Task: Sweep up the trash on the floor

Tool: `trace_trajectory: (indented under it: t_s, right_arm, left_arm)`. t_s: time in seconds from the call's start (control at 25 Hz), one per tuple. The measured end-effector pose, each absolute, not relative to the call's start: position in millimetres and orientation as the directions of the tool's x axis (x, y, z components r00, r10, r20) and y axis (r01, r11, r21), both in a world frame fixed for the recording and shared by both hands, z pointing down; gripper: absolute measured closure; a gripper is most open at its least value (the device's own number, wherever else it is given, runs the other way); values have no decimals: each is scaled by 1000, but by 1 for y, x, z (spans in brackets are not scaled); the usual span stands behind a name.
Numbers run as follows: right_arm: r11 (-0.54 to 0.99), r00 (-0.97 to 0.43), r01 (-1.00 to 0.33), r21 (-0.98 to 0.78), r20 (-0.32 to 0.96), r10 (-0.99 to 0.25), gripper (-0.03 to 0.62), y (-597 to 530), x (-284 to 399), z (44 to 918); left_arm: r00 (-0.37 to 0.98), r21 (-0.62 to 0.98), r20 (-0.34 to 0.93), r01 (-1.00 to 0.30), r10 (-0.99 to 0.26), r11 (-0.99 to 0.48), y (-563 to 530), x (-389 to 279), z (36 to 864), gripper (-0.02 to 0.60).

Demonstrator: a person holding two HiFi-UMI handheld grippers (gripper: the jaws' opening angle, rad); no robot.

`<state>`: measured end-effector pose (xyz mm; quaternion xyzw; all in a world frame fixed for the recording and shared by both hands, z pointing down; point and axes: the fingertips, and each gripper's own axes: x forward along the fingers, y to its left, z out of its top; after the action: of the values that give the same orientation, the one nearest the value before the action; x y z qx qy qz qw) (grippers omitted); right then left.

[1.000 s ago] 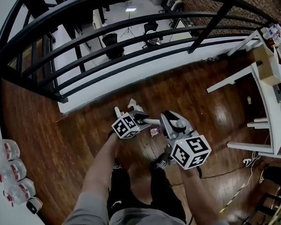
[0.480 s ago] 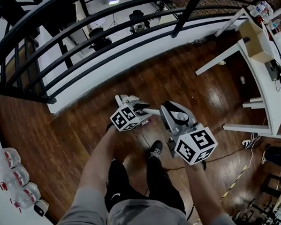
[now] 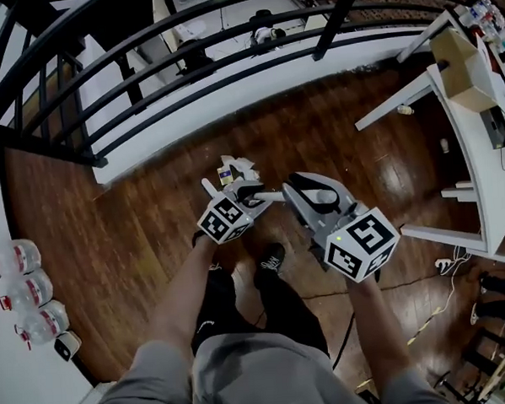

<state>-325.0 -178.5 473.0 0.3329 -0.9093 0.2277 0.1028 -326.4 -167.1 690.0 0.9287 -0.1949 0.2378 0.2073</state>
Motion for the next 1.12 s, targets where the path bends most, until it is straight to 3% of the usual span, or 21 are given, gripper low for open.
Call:
trace_trajectory:
  t_s: [0.44, 0.68, 0.92, 1.12]
  right_arm:
    - [840, -867, -433, -327, 406, -289, 531, -194, -373, 505]
    - [922, -897, -253, -293, 427, -110, 534, -230, -370, 513]
    - [975, -896, -22, -221, 436, 79, 534, -265, -362, 518]
    - [976, -905, 39, -215, 406, 126, 534, -288, -359, 513]
  left_arm:
    - [704, 397, 494, -705, -511, -588, -171, -343, 724, 446]
    - [535, 408, 487, -838, -690, -362, -214, -339, 733, 443]
    - [387, 355, 498, -907, -776, -224, -264, -338, 738, 443]
    - [324, 322, 498, -930, -804, -176, -295, -339, 734, 443]
